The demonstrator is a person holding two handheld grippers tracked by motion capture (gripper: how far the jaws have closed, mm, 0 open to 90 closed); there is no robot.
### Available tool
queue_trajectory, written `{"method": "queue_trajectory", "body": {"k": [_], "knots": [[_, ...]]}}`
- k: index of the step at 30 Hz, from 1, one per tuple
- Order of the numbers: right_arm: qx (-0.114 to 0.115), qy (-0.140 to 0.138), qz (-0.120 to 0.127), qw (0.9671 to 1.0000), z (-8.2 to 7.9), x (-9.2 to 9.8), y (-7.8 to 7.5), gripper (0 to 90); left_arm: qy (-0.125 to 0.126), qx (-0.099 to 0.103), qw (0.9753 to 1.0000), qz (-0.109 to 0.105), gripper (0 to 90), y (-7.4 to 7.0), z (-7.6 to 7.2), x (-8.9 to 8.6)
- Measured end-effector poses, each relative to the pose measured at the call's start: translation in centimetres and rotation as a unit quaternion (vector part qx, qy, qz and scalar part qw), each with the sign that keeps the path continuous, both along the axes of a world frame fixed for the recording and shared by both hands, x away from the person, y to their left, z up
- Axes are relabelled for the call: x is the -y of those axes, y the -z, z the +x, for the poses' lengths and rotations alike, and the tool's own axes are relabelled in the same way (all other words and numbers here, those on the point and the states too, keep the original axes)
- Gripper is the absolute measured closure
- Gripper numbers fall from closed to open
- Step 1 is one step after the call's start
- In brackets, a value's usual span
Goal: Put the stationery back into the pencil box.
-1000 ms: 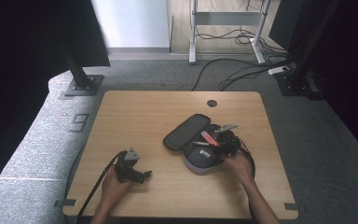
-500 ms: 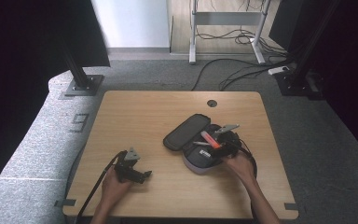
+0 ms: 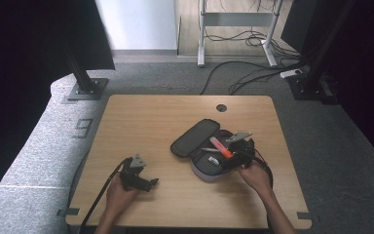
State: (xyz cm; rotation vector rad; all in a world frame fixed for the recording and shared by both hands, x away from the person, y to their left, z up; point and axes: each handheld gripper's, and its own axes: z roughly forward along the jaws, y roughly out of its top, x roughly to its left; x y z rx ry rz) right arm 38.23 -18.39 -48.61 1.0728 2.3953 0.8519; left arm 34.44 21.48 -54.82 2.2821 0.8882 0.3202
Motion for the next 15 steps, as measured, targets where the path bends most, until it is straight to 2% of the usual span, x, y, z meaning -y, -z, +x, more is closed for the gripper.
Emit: {"method": "queue_trajectory", "body": {"k": [15], "knots": [[0.018, 0.015, 0.001, 0.9997, -1.1, 2.2, -0.8, 0.0, 0.000, 0.000, 1.0000, 0.000, 0.0, 0.0, 0.0, 0.0]]}}
